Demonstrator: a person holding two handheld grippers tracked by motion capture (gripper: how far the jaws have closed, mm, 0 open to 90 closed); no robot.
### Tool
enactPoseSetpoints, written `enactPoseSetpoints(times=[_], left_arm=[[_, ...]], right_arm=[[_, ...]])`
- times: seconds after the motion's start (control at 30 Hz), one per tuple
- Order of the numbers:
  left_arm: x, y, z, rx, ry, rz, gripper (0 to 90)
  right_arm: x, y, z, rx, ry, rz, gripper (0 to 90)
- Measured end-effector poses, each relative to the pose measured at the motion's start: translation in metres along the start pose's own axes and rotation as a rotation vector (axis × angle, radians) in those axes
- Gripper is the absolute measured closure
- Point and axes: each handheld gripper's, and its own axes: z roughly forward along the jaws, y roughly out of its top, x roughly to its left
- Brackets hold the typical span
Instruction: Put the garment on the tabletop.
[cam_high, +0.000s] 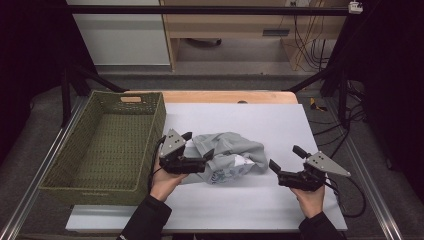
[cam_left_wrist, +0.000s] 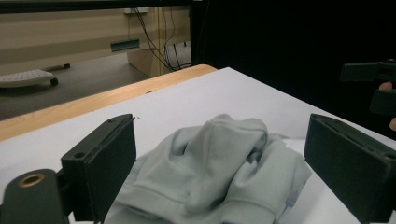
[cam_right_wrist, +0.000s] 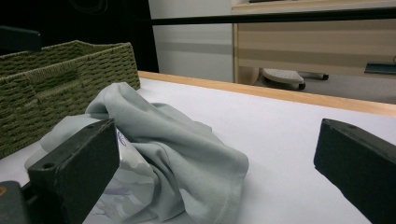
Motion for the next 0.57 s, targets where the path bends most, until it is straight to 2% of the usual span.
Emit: enactPoseSetpoints(times=[0.1,0.17,0.27,0.33,0.57], left_arm=[[0.001,-0.012,-0.006,-0.015,0.01,-0.002,6.7],[0.002,-0.019,-0.01,-0.032,0.004,-0.02,6.2],[0.002,-0.027,-0.015,-0.035,0.005,-0.016,5.8],[0.004,-0.03,-0.017,-0.027,0.008,-0.01,5.3],[0.008,-0.036,-0.024,-0.057,0.012,-0.03,4.9]], right_arm=[[-0.001,0.0,0.0,0.001,-0.003,0.0,0.7],[-0.002,0.0,0.0,-0.002,0.001,-0.001,0.7],[-0.002,0.0,-0.001,-0.002,0.002,0.008,0.7],[-0.003,0.0,-0.002,-0.003,0.004,0.006,0.6],[-0.004,-0.001,-0.003,-0.003,0.008,0.0,0.6]])
